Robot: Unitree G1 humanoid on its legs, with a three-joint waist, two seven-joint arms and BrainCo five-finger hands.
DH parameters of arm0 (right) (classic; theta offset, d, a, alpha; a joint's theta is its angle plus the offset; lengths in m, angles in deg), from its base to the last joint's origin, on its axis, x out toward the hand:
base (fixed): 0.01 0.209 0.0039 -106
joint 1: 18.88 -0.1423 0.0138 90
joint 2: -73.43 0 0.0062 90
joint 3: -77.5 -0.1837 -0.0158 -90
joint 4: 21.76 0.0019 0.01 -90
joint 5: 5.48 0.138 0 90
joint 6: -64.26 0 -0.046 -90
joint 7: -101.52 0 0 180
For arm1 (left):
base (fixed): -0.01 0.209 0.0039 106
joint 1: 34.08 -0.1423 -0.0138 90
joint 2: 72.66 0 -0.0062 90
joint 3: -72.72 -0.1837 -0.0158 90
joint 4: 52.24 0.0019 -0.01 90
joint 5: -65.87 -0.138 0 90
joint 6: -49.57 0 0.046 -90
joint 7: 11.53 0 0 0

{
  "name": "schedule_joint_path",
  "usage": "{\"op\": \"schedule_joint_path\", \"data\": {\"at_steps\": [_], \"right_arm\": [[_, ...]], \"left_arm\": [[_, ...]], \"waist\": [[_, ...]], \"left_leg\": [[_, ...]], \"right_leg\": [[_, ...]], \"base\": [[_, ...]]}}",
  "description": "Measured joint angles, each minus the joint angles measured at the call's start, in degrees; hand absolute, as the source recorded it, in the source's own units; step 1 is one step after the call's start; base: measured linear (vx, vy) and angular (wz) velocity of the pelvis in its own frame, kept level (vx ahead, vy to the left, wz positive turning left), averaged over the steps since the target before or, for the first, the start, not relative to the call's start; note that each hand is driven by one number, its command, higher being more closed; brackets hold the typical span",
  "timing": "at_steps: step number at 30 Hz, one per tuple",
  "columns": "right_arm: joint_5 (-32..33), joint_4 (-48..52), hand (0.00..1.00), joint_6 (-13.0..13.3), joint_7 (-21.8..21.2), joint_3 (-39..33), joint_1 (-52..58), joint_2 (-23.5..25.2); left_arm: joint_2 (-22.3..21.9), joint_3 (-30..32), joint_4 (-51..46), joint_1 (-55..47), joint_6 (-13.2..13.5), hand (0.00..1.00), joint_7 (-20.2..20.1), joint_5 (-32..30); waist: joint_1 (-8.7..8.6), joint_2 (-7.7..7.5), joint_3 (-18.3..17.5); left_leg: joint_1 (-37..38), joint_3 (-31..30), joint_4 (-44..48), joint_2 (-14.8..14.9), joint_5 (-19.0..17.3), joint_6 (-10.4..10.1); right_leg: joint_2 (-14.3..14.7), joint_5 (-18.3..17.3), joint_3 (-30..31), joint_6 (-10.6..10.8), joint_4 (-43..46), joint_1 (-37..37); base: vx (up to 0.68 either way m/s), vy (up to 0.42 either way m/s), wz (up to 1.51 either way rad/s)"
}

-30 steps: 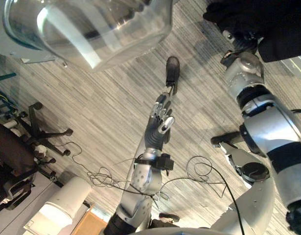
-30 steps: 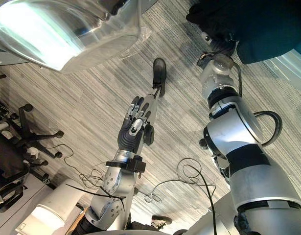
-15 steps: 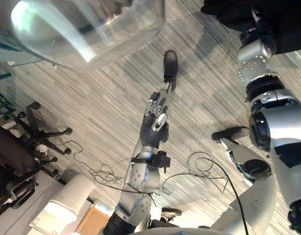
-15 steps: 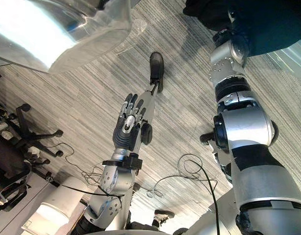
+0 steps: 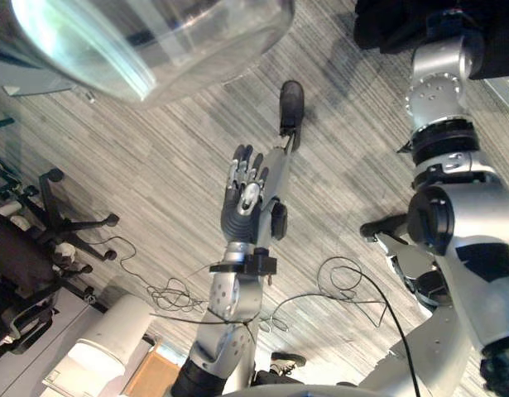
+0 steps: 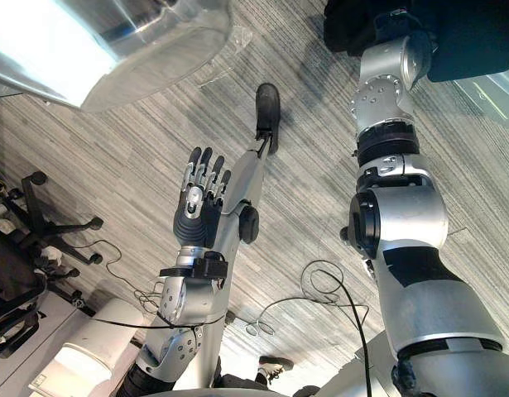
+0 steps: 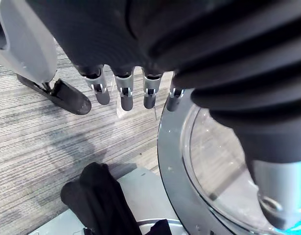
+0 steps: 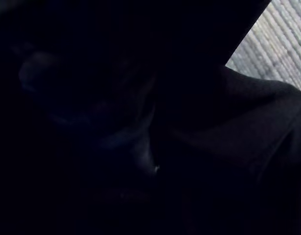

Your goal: Pick up the laundry basket with both hands and put the clothes into the washing machine.

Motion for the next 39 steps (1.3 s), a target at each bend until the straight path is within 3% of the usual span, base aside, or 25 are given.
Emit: {"op": "schedule_joint_path", "data": {"at_steps": [5,10,13,14,15,16,17,18,19,20,21,25,27,28,33,36,39], "right_arm": [[0.72,7.68,1.00,1.71,0.93,-1.93,3.09,1.80],[3.59,18.19,1.00,2.86,0.94,-1.07,9.11,6.50],[4.88,28.23,1.00,8.19,0.91,-0.68,9.96,9.52],[4.44,36.93,1.00,13.30,-0.17,-0.75,9.88,7.37],[3.70,39.97,1.00,15.19,-0.80,-0.80,9.75,5.79],[2.11,44.52,1.00,18.70,-2.04,-1.05,8.88,2.19],[0.36,40.95,1.00,19.16,-3.49,-0.75,9.10,0.55],[0.65,40.41,1.00,19.79,-2.77,-1.84,11.53,0.30],[0.59,40.48,1.00,19.65,-2.74,-1.95,11.26,0.52],[0.77,40.48,1.00,19.69,-2.72,-1.95,11.09,0.74],[1.70,40.53,1.00,20.29,-2.57,-2.09,10.95,1.24],[3.07,42.24,1.00,24.07,-1.46,-5.30,10.55,1.81],[3.07,41.91,1.00,24.19,-0.99,-5.89,10.57,3.95],[3.08,41.54,0.00,24.02,-0.29,-5.71,10.56,5.13],[0.94,36.86,0.00,21.70,-0.24,-4.91,9.16,5.23],[1.34,27.07,0.00,20.27,0.59,-8.48,4.39,5.41],[2.97,24.14,0.00,16.84,2.91,-8.96,1.44,6.74]], "left_arm": [[-0.02,0.25,-0.04,-0.12,0.03,0.00,-0.02,-0.01],[-0.03,0.19,-0.72,-0.37,0.03,0.00,-1.32,-0.01],[-0.01,-0.12,-0.84,-1.13,-0.05,0.00,-2.27,0.09],[0.09,-1.21,-0.95,-2.16,-0.09,0.00,-2.76,0.60],[0.58,-1.83,-0.96,-2.50,-0.11,0.00,-3.01,0.93],[1.31,-2.70,-1.08,-3.37,-0.12,0.00,-3.86,1.50],[1.64,-3.06,-1.12,-3.71,-0.11,0.00,-3.93,1.56],[2.36,-4.04,-2.36,-4.83,-0.09,0.00,-4.46,1.65],[2.47,-4.22,-2.75,-5.24,-0.09,0.00,-4.93,1.66],[2.68,-4.62,-2.75,-5.55,-0.13,0.00,-5.32,1.67],[2.71,-4.61,-2.59,-6.92,-0.23,0.00,-6.12,2.13],[2.74,-4.75,-2.05,-7.04,-0.82,0.00,-6.35,2.71],[2.78,-4.79,-1.60,-7.12,-0.80,0.00,-7.29,3.47],[2.84,-4.88,-1.14,-7.14,-0.81,0.00,-7.89,3.77],[3.93,-5.71,0.02,-8.20,-0.86,0.00,-8.65,4.57],[4.44,-5.91,0.07,-9.08,-0.99,0.00,-8.43,4.89],[4.46,-6.04,0.16,-9.04,-1.54,0.00,-8.12,4.45]], "waist": [[0.41,0.06,0.03],[-0.33,0.16,0.13],[-1.43,0.45,0.39],[-1.59,0.46,0.39],[-1.60,0.46,0.39],[-1.62,0.47,0.38],[-1.61,0.46,0.38],[-1.68,0.44,0.38],[-1.73,0.42,0.37],[-1.09,0.46,0.37],[-1.53,0.48,0.37],[-1.24,0.54,0.40],[-1.31,0.57,0.42],[-1.22,0.59,0.42],[-1.67,0.66,0.44],[-2.17,0.82,0.34],[-2.50,1.24,0.08]], "left_leg": [[0.40,0.36,0.62,0.22,0.34,-0.12],[3.12,0.79,1.47,1.99,0.23,-0.09],[7.10,1.18,-1.29,2.74,0.26,-0.09],[10.38,1.28,-3.22,2.76,0.38,-0.25],[11.84,1.38,-4.12,2.74,0.38,-0.25],[15.07,1.71,-6.06,2.76,0.35,-0.26],[16.55,1.92,-7.03,2.75,0.12,-0.56],[18.33,2.78,-8.26,2.74,-3.02,-4.51],[18.56,2.98,-8.33,2.71,-3.66,-5.39],[18.93,2.92,-8.33,2.78,-2.88,-4.97],[19.38,2.90,-8.34,3.05,0.70,-3.77],[20.44,3.85,-8.30,2.54,2.55,-1.80],[21.46,3.91,-8.31,2.37,2.56,-1.78],[22.05,3.91,-8.44,2.35,2.55,-1.79],[24.07,4.08,-12.92,1.98,2.24,-1.96],[25.78,5.34,-14.35,1.69,2.18,-1.86],[26.64,6.15,-14.56,1.71,2.17,-1.86]], "right_leg": [[0.11,0.54,0.76,-0.32,0.01,0.08],[1.68,1.72,0.92,-0.72,-1.54,3.03],[3.40,3.15,0.68,-0.79,-4.10,6.09],[4.22,3.83,0.69,-0.33,-5.83,8.53],[4.51,4.17,0.68,-0.31,-6.55,9.68],[5.35,4.81,0.90,-0.12,-8.21,11.96],[5.65,5.17,0.92,0.00,-9.12,13.03],[6.17,6.18,0.82,0.12,-11.48,14.51],[6.13,6.56,0.74,0.06,-12.24,14.69],[6.38,6.85,0.91,0.14,-12.51,14.76],[6.63,7.02,0.94,0.08,-12.44,15.58],[6.23,7.42,-0.14,0.82,-14.29,17.95],[6.24,7.58,0.28,1.11,-14.92,18.67],[6.25,7.58,0.90,1.12,-14.86,18.60],[6.39,7.58,1.75,1.11,-14.70,17.59],[6.23,7.74,2.75,1.25,-14.98,17.73],[6.26,7.75,3.59,1.28,-15.21,17.73]], "base": [[-0.05,0.035,-0.04],[-0.05,0.037,-0.25],[-0.06,0.017,-0.25],[-0.05,0.000,-0.16],[-0.05,-0.009,-0.18],[-0.04,-0.017,-0.14],[-0.03,-0.024,-0.09],[0.00,0.000,0.00],[-0.01,-0.020,-0.09],[-0.03,-0.011,-0.20],[-0.03,-0.007,-0.17],[-0.01,-0.021,0.08],[-0.01,-0.043,-0.04],[-0.04,-0.061,-0.10],[-0.05,-0.037,-0.05],[-0.03,-0.022,-0.04],[-0.02,-0.030,-0.07]]}}
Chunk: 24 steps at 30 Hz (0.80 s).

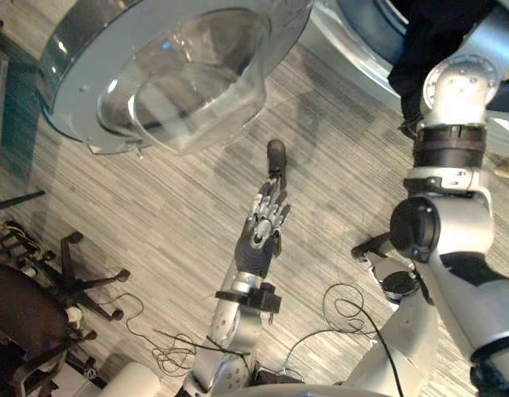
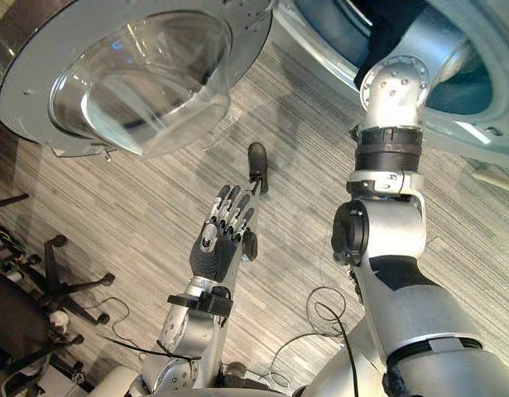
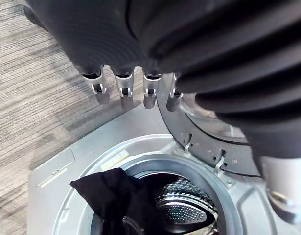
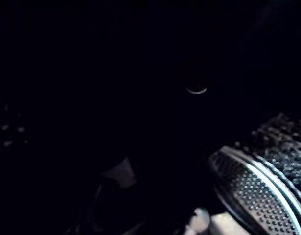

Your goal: Pick up the laundry basket with both hands and put the clothes into the washing machine.

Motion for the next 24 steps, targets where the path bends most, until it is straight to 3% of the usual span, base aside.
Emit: {"op": "schedule_joint_path", "data": {"at_steps": [3,5,9,11,14,18,21,24], "right_arm": [[-0.13,0.34,0.00,-0.09,1.61,-0.33,-1.95,0.22],[-0.13,2.76,0.00,0.52,1.73,-0.79,-2.27,0.08],[0.45,2.42,0.00,0.26,-4.20,0.10,-1.66,-1.00],[1.87,-1.61,0.00,-5.38,-9.56,7.33,-0.52,-4.62],[3.35,-4.67,0.00,-10.45,-14.76,14.70,-0.23,-4.62],[4.46,-4.65,0.00,-11.48,-18.38,15.64,8.26,-0.26],[3.60,-1.60,0.00,-12.44,-19.67,16.20,23.09,3.88],[-1.54,4.57,0.00,-14.77,-21.03,18.38,37.78,5.85]], "left_arm": [[-0.03,0.02,-0.01,0.04,-0.27,0.00,0.84,-0.02],[-0.22,0.30,-0.02,0.05,-0.29,0.00,0.72,-0.01],[-1.41,2.29,0.01,0.07,-0.53,0.00,-1.18,0.00],[-1.63,2.65,0.00,0.07,-0.42,0.00,-2.30,0.05],[-1.58,2.56,0.06,0.14,-0.99,0.00,-2.83,0.54],[-1.49,2.39,0.30,0.18,-1.99,0.00,-2.84,0.59],[-1.49,2.63,0.43,0.19,-2.00,0.00,-2.84,0.55],[-1.66,4.64,0.78,0.24,-2.35,0.00,-2.67,0.50]], "waist": [[0.33,0.39,-0.24],[1.09,0.49,-0.30],[1.12,1.04,-0.31],[0.89,1.57,-0.49],[-0.70,1.57,-0.50],[-2.22,1.50,-0.58],[-3.81,1.28,-0.80],[-5.44,1.25,-0.80]], "left_leg": [[0.83,0.42,-1.38,-0.18,0.38,-0.06],[0.89,0.34,-1.56,-0.35,1.71,0.93],[1.51,-1.14,-1.51,-0.38,1.85,1.04],[1.94,-1.55,-1.50,0.04,1.83,1.01],[2.38,-1.56,-1.53,0.99,1.36,0.48],[4.86,-0.86,-1.54,1.90,0.50,-0.52],[6.33,-0.01,-1.41,2.43,0.06,-0.75],[6.31,0.44,-1.01,3.24,-0.21,-0.47]], "right_leg": [[0.10,0.00,-0.04,0.01,-0.53,0.20],[0.02,0.00,-0.46,0.01,-0.89,0.41],[0.15,-0.01,-2.28,0.03,-1.75,2.66],[0.90,0.11,-2.34,0.24,-2.63,3.37],[2.06,0.28,-2.44,0.13,-3.28,3.92],[3.45,1.17,-2.24,0.17,-5.43,6.41],[4.40,1.78,-1.43,0.38,-7.08,7.48],[5.43,2.12,-1.28,0.26,-7.93,7.57]], "base": [[0.00,-0.007,-0.01],[0.03,-0.031,0.04],[0.02,-0.027,0.06],[-0.01,-0.023,-0.10],[-0.03,-0.026,-0.16],[-0.02,-0.042,-0.17],[0.00,-0.063,-0.17],[-0.01,-0.064,-0.17]]}}
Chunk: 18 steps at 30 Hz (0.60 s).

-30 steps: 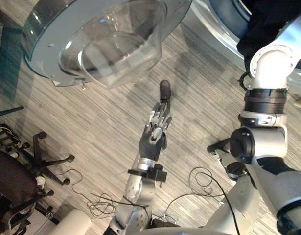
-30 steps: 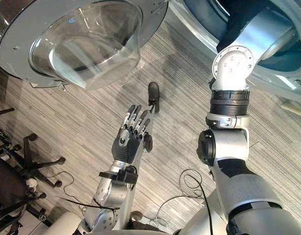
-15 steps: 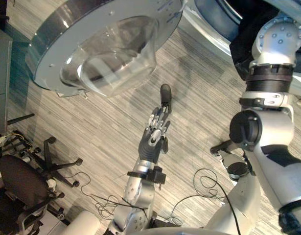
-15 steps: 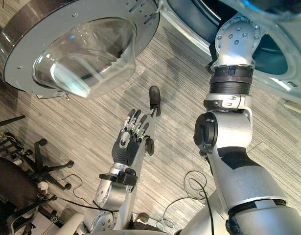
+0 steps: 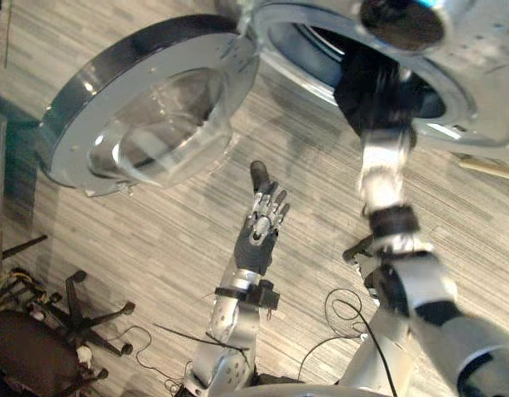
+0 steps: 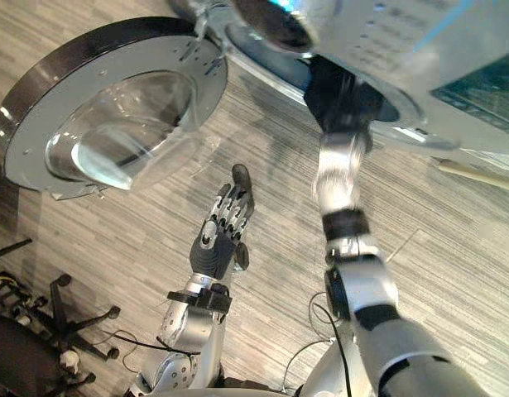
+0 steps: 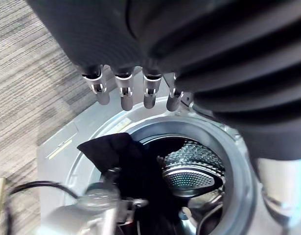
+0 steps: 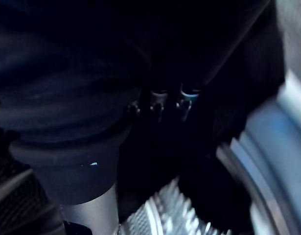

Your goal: Pick up the laundry basket with both hands and put the clothes into the washing machine.

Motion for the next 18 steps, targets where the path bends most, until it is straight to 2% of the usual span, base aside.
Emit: {"op": "schedule_joint_path", "data": {"at_steps": [3,4,5,6,7,10,13,15,18], "right_arm": [[-7.79,11.99,0.00,-2.70,-3.22,5.22,18.00,1.07],[-9.76,13.88,0.00,-3.31,-4.56,5.69,21.31,1.07],[-13.51,16.98,0.00,-4.02,-7.54,6.65,27.25,0.37],[-15.59,18.27,0.00,-4.60,-9.95,7.11,31.13,-0.44],[-17.18,18.44,0.00,-5.41,-12.65,7.33,35.32,-1.25],[-18.95,17.41,0.00,-6.65,-16.32,5.22,43.37,-1.62],[-19.03,15.26,0.00,-7.71,-17.18,3.36,45.64,-1.89],[-19.74,14.41,0.00,-7.98,-17.02,2.37,45.13,-2.28],[-20.89,4.82,0.00,-8.38,-15.27,-0.63,35.75,-2.29]], "left_arm": [[0.08,4.88,0.23,-0.08,-0.04,0.00,0.16,-0.50],[0.11,5.53,0.28,-0.18,-0.04,0.00,-0.02,-0.55],[0.17,6.49,0.36,-0.54,-0.02,0.00,-0.35,-0.57],[0.43,6.82,0.39,-1.27,0.07,0.00,-0.81,-0.62],[1.61,6.81,0.46,-2.73,0.11,0.00,-1.92,-0.80],[4.74,6.89,2.03,-4.33,-0.15,0.00,-3.94,-1.52],[6.46,7.14,2.06,-5.79,-0.19,0.00,-4.23,-2.11],[6.85,7.23,2.46,-6.10,-0.27,0.00,-4.23,-2.51],[6.77,8.19,2.59,-6.70,-0.27,0.00,-4.12,-2.47]], "waist": [[-1.45,-0.36,-0.16],[-1.47,-0.51,-0.23],[-1.73,-0.80,-0.38],[-2.16,-1.31,-0.65],[-2.84,-2.50,-1.28],[-3.09,-4.28,-2.20],[-3.02,-5.69,-2.97],[-2.95,-5.92,-3.10],[-2.94,-5.94,-3.11]], "left_leg": [[0.22,-0.14,2.05,1.40,-0.79,-0.60],[0.48,-0.17,2.40,1.70,-1.26,-0.76],[1.07,-0.54,2.94,1.90,-1.88,-0.75],[1.48,-0.72,3.49,2.01,-2.73,-0.91],[1.96,-0.67,4.01,2.20,-4.03,-1.05],[3.84,-0.72,4.32,2.84,-4.67,-1.07],[4.46,-0.71,4.15,2.74,-4.67,-1.07],[4.40,-0.78,4.04,2.62,-4.65,-1.07],[4.29,-0.88,4.06,1.74,-4.55,-1.17]], "right_leg": [[1.13,-0.01,-0.15,-0.04,-0.27,1.21],[1.45,-0.02,-0.13,-0.05,-0.42,1.63],[1.69,-0.12,-0.29,-0.15,-0.52,2.67],[1.76,-0.21,-0.37,-0.21,-0.56,3.33],[1.98,-0.33,-0.15,-0.13,-0.82,3.98],[2.92,-0.59,-0.92,0.18,-2.08,6.94],[3.30,-0.64,-1.23,0.19,-2.60,7.96],[3.15,-0.61,-1.36,0.17,-2.63,8.02],[2.51,-0.57,-1.29,0.22,-2.47,7.68]], "base": [[-0.02,-0.099,-0.12],[-0.04,-0.115,-0.10],[-0.03,-0.092,-0.05],[-0.03,-0.076,-0.04],[-0.03,-0.056,-0.04],[-0.03,-0.066,-0.02],[-0.02,-0.058,0.04],[-0.03,-0.060,0.05],[-0.03,-0.064,0.04]]}}
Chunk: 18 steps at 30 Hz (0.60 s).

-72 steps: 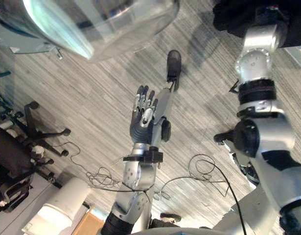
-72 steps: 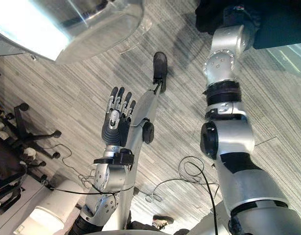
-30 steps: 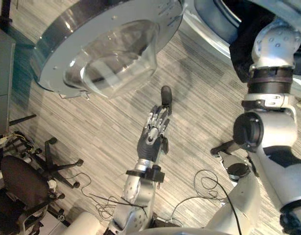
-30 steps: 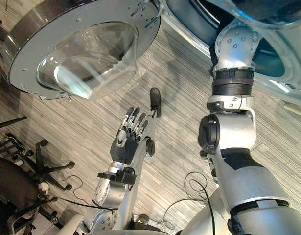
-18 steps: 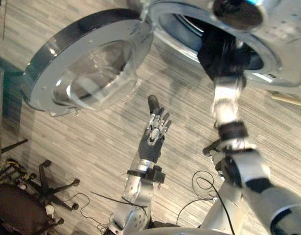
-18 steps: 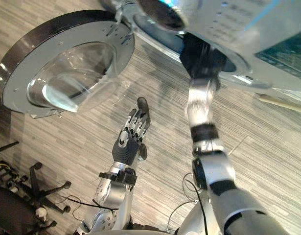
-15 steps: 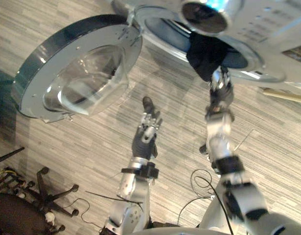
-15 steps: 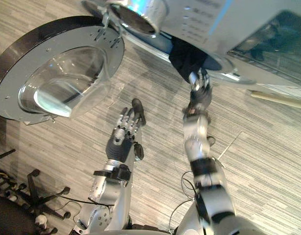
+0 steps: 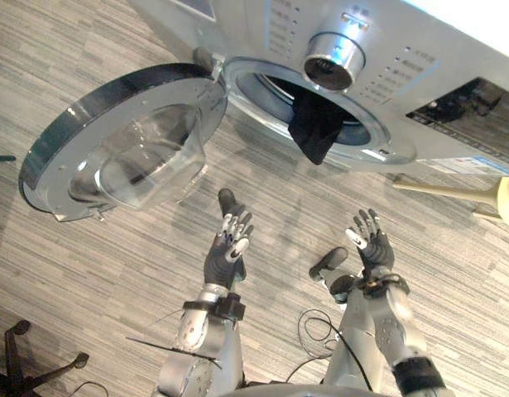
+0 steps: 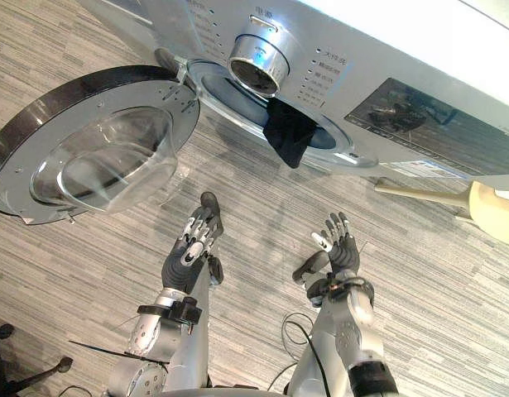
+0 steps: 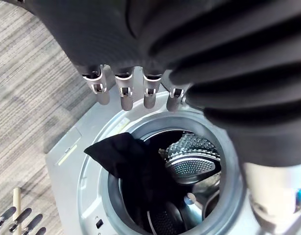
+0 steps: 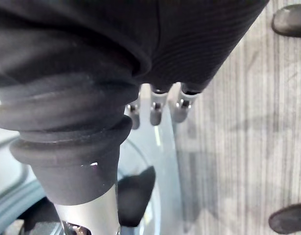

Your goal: Pick up the laundry basket with both hands and put the clothes into the washing machine.

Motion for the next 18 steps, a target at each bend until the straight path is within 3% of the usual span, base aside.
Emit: {"op": "schedule_joint_path", "data": {"at_steps": [4,6,15,17,18], "right_arm": [[-2.45,-12.51,0.00,0.03,6.25,-4.41,-15.91,-0.93],[-3.95,-18.51,0.00,0.00,9.92,-4.51,-22.99,-2.15],[-0.94,-37.46,0.00,-1.99,13.83,3.00,-40.18,-3.06],[2.46,-41.48,0.00,-1.94,14.53,5.32,-46.11,-4.29],[3.09,-42.25,0.00,-1.92,14.59,5.93,-47.27,-4.50]], "left_arm": [[-0.19,0.00,-0.06,-0.68,0.01,0.00,0.13,0.00],[-1.46,-0.06,-0.05,-0.64,0.01,0.00,0.50,0.00],[-6.71,-1.63,-0.14,1.15,-0.05,0.00,2.62,0.00],[-7.98,-1.86,-0.47,2.19,-0.06,0.00,2.86,0.03],[-8.06,-1.89,-0.86,2.21,-0.05,0.00,2.93,0.02]], "waist": [[0.75,0.03,0.02],[2.25,0.06,0.03],[4.28,1.52,0.66],[5.58,3.06,1.47],[5.96,3.06,1.47]], "left_leg": [[-0.84,-0.53,0.02,-0.13,0.28,0.23],[-1.60,-0.44,-0.36,-0.75,0.32,0.27],[-5.78,-2.72,-0.32,-4.04,0.72,0.68],[-7.80,-4.20,-0.30,-5.13,1.27,0.73],[-8.31,-4.33,-0.32,-5.25,1.38,0.79]], "right_leg": [[-0.18,0.04,-0.23,0.05,-0.12,-0.46],[-0.80,0.01,0.14,0.07,0.34,-1.91],[-4.69,-1.89,-1.85,0.89,3.74,-4.63],[-6.22,-2.92,-3.33,0.93,5.78,-5.59],[-6.40,-3.05,-3.26,0.87,6.22,-6.23]], "base": [[-0.01,-0.057,0.05],[0.00,-0.064,0.03],[0.01,-0.035,0.25],[-0.02,-0.004,0.39],[-0.02,-0.008,0.30]]}}
